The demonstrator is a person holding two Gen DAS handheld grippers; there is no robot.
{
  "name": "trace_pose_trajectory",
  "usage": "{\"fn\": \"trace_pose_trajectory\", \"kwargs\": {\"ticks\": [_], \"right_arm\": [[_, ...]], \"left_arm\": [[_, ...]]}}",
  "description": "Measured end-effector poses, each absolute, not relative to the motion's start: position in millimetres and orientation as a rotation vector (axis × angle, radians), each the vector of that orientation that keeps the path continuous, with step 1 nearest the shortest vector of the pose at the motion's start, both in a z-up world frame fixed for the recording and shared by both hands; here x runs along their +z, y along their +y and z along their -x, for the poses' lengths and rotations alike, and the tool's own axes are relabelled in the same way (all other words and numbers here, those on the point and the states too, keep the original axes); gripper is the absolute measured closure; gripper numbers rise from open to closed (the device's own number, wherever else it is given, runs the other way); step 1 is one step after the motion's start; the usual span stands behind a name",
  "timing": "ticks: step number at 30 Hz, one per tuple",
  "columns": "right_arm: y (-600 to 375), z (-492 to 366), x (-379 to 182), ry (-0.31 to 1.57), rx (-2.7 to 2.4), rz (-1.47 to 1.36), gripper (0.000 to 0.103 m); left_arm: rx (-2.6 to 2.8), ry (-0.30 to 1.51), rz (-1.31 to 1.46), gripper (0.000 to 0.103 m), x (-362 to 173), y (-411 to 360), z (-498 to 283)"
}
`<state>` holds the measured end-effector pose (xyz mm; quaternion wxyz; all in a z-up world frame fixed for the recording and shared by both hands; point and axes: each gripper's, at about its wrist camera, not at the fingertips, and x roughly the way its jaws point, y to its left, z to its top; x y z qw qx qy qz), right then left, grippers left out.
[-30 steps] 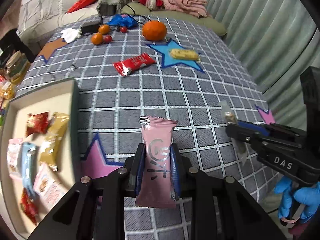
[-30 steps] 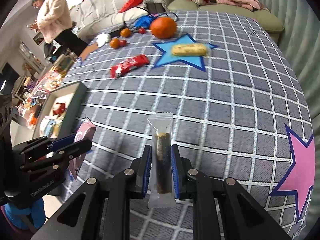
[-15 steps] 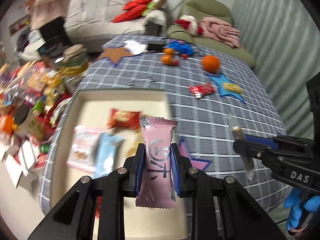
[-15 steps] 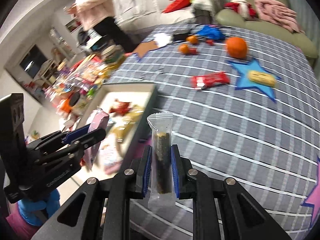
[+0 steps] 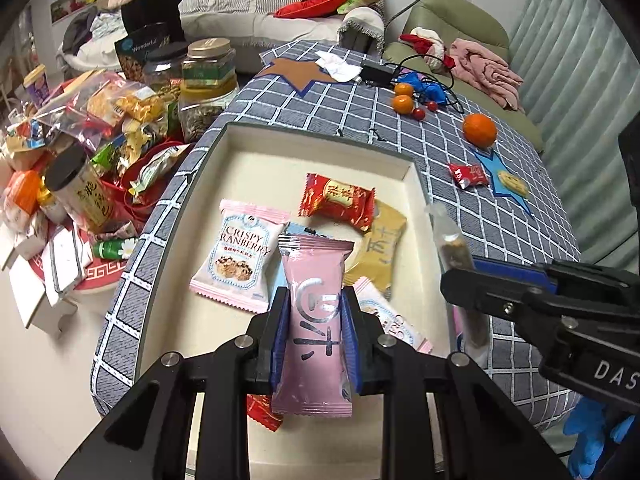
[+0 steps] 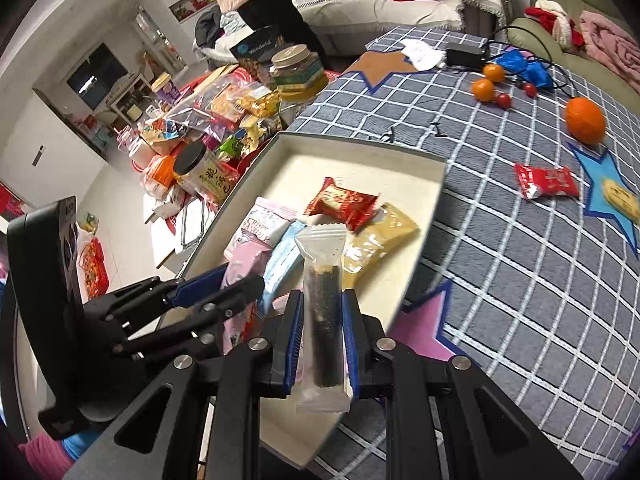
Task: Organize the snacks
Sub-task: 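Carry both snacks into the cream tray and open both tools, then move both open tools over the red candy bar and yellow bun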
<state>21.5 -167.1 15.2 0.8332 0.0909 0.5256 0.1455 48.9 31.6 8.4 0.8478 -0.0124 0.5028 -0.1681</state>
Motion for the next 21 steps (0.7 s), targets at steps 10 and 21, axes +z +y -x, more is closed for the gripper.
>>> {"fn": "trace_pose_trajectory", "kwargs": {"ticks": [10,21], "right_arm": [[-178,-26,8,1.133,0.265,-0.213,0.024],[-309,-4,1,1.115,0.035,-0.351,0.015]], "left_arm": [[-0.35,1.051,0.001,0.036,12,25,-47],[-0.49,1.005,-0.144,0.025,59,-47,-44]]}}
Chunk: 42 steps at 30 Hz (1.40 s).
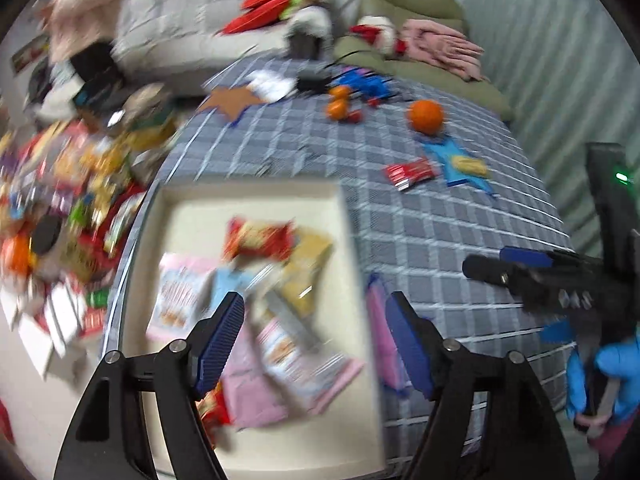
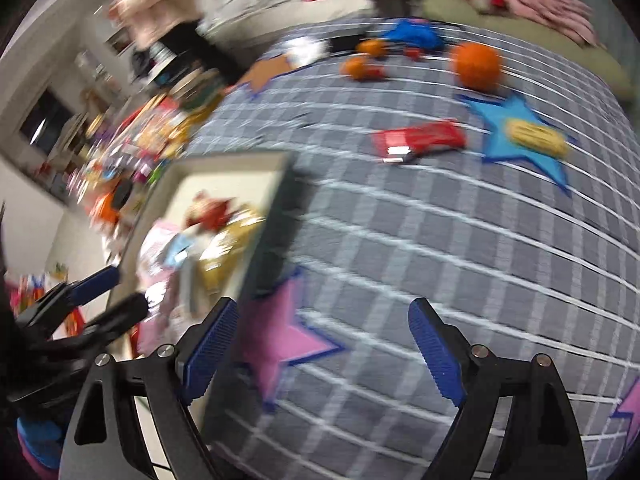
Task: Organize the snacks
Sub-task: 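Move both open tools over the red candy bar and yellow bun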
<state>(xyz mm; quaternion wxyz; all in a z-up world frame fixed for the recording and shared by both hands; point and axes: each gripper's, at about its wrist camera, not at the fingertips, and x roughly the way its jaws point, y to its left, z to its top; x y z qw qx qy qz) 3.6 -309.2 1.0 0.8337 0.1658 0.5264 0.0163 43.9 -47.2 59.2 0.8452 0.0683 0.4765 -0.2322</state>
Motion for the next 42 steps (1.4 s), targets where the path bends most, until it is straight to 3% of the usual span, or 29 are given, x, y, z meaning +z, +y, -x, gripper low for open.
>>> {"fn": "trace_pose_trajectory", "kwargs": {"ticks": [7,9,15,23,35,37,40,42], "right_arm": [[-420,-2,46,1.008,-0.105,-0.513,0.015],[-445,-6,59,0.97,-0.152,-0.528,0.015],[-497,-37,38,0.983,-0.313,-0.559,0.015],[-521,-75,-18,0.956,-0.454,-0.591,0.015],[-524,-131,-47,0.983,-0.562,-0.466,0.015],[-521,-136,-53,1.017,-0.567,-0.408,0.015],[-519,-128,-53,1.005,-0.554,-0.384,0.015],[-519,-121,-54,1.01,-0.548,-0.39,0.015]], "left_arm": [[-0.626,0.887,-0.175,0.02,128,-124,-69],[-0.631,0.862,-0.184,0.015,134,-145,-82],[-0.582,0.885,-0.403,0.015,70,-223,-123],[-0.519,0.946,-0.476,0.014,-11,-257,-160],[-0.536,0.953,-0.566,0.015,-46,-292,-168],[-0.542,0.937,-0.571,0.02,-46,-294,-166],[-0.59,0.954,-0.541,0.042,-45,-294,-161],[-0.592,0.953,-0.55,0.064,-44,-295,-154]]}}
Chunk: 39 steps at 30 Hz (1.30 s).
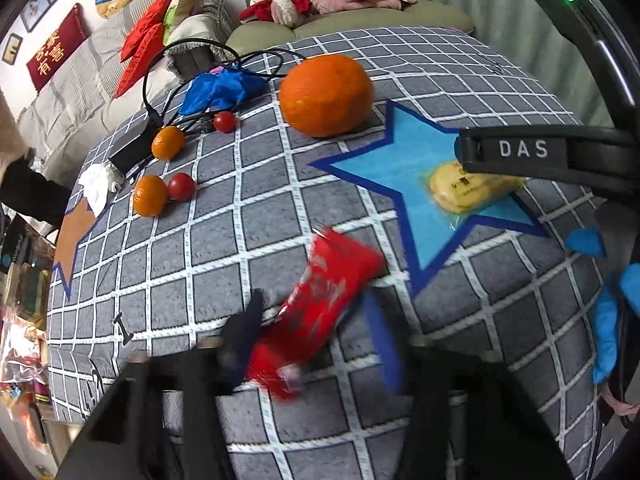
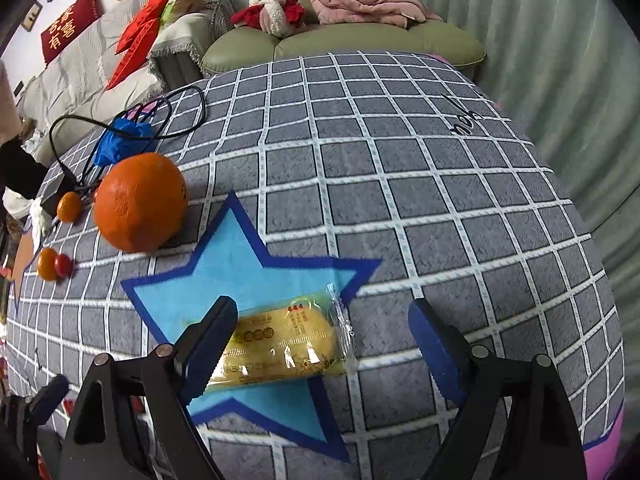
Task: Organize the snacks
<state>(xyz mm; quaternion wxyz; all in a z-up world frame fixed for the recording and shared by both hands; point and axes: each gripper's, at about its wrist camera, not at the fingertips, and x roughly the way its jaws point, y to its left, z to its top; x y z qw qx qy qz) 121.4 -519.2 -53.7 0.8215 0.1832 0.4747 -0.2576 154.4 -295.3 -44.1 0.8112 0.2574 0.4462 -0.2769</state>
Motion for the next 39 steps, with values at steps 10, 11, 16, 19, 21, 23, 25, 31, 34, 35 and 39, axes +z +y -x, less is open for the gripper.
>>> {"fn": "trace_pose_trajectory", "kwargs": {"ticks": [10,11,16,19,21,23,25,31,34,35,39], "right_arm": [[-504,-51,-53,1.045,-0.466,-0.42,0.015],[-503,-44,-53,1.045,-0.459,-0.424,0.015],[-493,5,-54,1.06,-0.427,-0.414,0.009],[-476,35,-62,1.11,-0.449,-0.291,0.0],[-469,49,-63,1.1,-0.436,-0.267,0.0],[-468,57,-63,1.106,-0.423,-0.271,0.0],[-470,58,-61,1.112,-0.419,-0.298,0.0],[-472,24,-52,1.088,-0.37,-0.429,0.0],[-468,-4,-53,1.088,-0.357,-0.429,0.0],[-467,-14,-54,1.093,-0.357,-0.422,0.0],[-460,-46,-54,1.116,-0.377,-0.312,0.02]], "left_arm": [[-0.566,0.979,-0.5,0.074,-44,-256,-101],[-0.563,0.985,-0.486,0.074,-44,-249,-94],[-0.569,1.008,-0.453,0.073,-43,-220,-61],[-0.57,1.016,-0.41,0.057,-37,-209,-54],[-0.541,0.981,-0.386,0.025,-29,-204,-53],[-0.51,0.95,-0.371,0.02,-23,-203,-54],[-0.499,0.97,-0.362,0.02,-22,-206,-61],[-0.453,1.041,-0.361,0.02,-41,-217,-77],[-0.451,1.061,-0.343,0.018,-49,-219,-81],[-0.45,1.066,-0.335,0.017,-50,-219,-82],[-0.436,1.083,-0.305,0.008,-54,-219,-87]]}}
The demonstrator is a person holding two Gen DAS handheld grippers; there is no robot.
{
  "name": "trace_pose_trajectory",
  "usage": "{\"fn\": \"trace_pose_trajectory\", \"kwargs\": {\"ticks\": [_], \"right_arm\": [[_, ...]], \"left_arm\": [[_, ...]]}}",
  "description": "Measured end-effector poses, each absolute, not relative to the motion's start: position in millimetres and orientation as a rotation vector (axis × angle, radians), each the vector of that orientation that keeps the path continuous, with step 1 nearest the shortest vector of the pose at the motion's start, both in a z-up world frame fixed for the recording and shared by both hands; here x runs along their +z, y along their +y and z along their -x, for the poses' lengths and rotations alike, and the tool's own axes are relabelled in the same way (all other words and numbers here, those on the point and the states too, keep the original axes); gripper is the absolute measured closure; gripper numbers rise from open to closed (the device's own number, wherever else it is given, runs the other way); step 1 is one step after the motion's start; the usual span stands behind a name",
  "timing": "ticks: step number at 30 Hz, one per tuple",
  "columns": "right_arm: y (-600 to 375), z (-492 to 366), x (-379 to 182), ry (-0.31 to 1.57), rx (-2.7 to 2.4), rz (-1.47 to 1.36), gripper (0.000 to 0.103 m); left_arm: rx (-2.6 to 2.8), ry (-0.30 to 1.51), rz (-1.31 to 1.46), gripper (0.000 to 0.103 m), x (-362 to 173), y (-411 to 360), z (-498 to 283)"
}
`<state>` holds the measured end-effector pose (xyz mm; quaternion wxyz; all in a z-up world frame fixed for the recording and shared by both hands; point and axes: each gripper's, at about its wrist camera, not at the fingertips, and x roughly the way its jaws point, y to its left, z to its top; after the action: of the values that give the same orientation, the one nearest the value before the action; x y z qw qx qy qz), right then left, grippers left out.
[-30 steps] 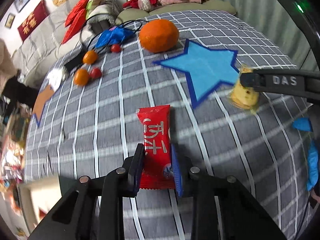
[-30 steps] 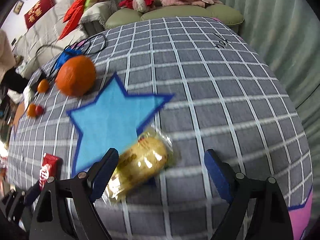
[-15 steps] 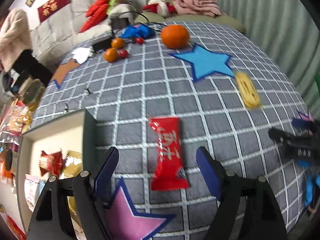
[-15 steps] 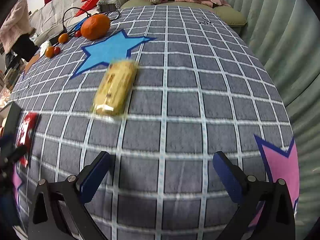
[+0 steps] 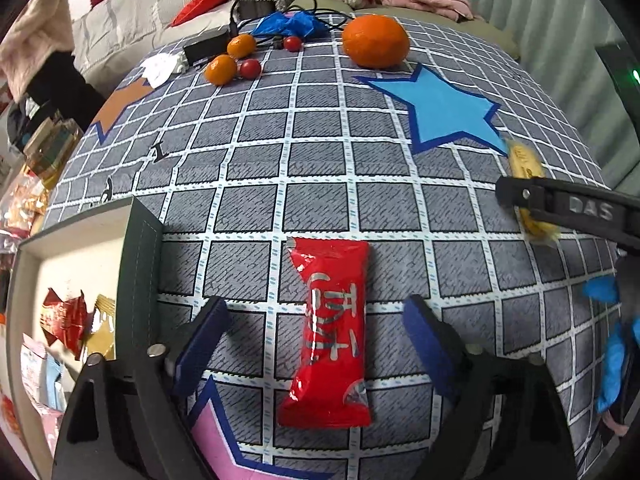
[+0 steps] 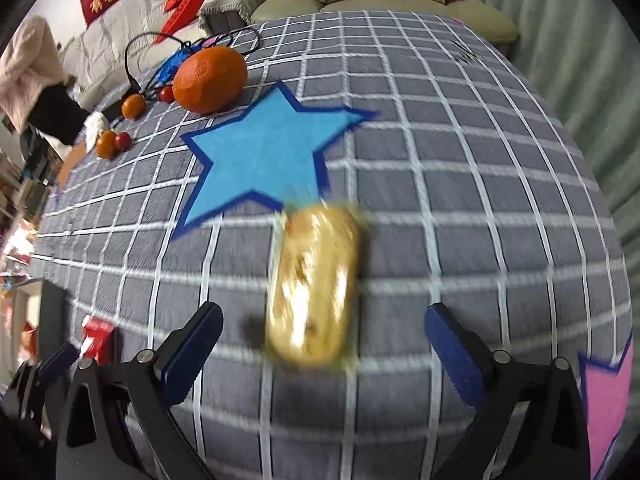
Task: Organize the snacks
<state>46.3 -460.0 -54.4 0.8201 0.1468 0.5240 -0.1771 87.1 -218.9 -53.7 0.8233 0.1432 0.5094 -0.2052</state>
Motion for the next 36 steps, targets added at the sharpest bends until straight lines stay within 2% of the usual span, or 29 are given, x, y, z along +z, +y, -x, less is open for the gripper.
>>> {"fn": "trace_pose_trajectory", "kwargs": {"ticks": [1,2,3,5,6,7,9,12,16,17,18,19,20,21,23,24,25,26,36], "right_arm": [[-456,-51,-52,1.12,-0.377,-0.269,0.028],[-454,-52,-51,1.12,-0.369,-0.253,0.047],[-454,-52,-50,1.121,-0.355,-0.25,0.062],[-455,-43,-49,1.114,-0.328,-0.271,0.065],[-455,-37,-50,1.106,-0.317,-0.286,0.065],[-455,-27,-49,1.097,-0.302,-0.3,0.065],[-452,-7,-49,1.093,-0.283,-0.302,0.065],[-442,31,-48,1.09,-0.272,-0.274,0.065],[-426,85,-51,1.07,-0.288,-0.229,0.065],[-421,96,-51,1.061,-0.299,-0.203,0.065],[-416,106,-52,1.052,-0.309,-0.18,0.065],[-411,115,-52,1.04,-0.316,-0.162,0.064],[-409,120,-53,1.031,-0.315,-0.16,0.053],[-407,124,-54,1.028,-0.311,-0.171,0.031],[-407,124,-59,1.04,-0.318,-0.192,0.006],[-405,124,-61,1.036,-0.331,-0.187,0.006],[-403,123,-61,1.03,-0.339,-0.178,0.005],[-403,120,-63,1.033,-0.335,-0.189,0.0],[-401,113,-66,0.985,-0.377,-0.192,0.0]], "left_arm": [[-0.435,1.084,-0.296,0.008,-55,-218,-88],[-0.435,1.082,-0.285,0.008,-55,-218,-88],[-0.433,1.075,-0.287,0.009,-55,-218,-86],[-0.441,1.058,-0.3,0.014,-54,-220,-81],[-0.457,1.051,-0.304,0.022,-52,-220,-76],[-0.472,1.047,-0.308,0.026,-51,-220,-70],[-0.505,1.03,-0.333,0.043,-48,-220,-56],[-0.534,1.005,-0.356,0.058,-46,-215,-32],[-0.542,0.956,-0.356,0.059,-47,-203,-3],[-0.535,0.94,-0.348,0.053,-48,-200,2],[-0.513,0.925,-0.345,0.032,-49,-196,4],[-0.487,0.927,-0.346,0.02,-51,-194,4],[-0.478,0.941,-0.333,0.009,-53,-192,1],[-0.485,0.955,-0.303,0.008,-55,-189,-2],[-0.509,0.982,-0.275,0.005,-57,-185,-6],[-0.518,0.984,-0.286,0.0,-58,-187,-5],[-0.523,0.983,-0.294,0.0,-59,-188,-4],[-0.522,0.976,-0.291,0.0,-59,-188,-3],[-0.528,0.943,-0.278,0.0,-60,-186,1]]}}
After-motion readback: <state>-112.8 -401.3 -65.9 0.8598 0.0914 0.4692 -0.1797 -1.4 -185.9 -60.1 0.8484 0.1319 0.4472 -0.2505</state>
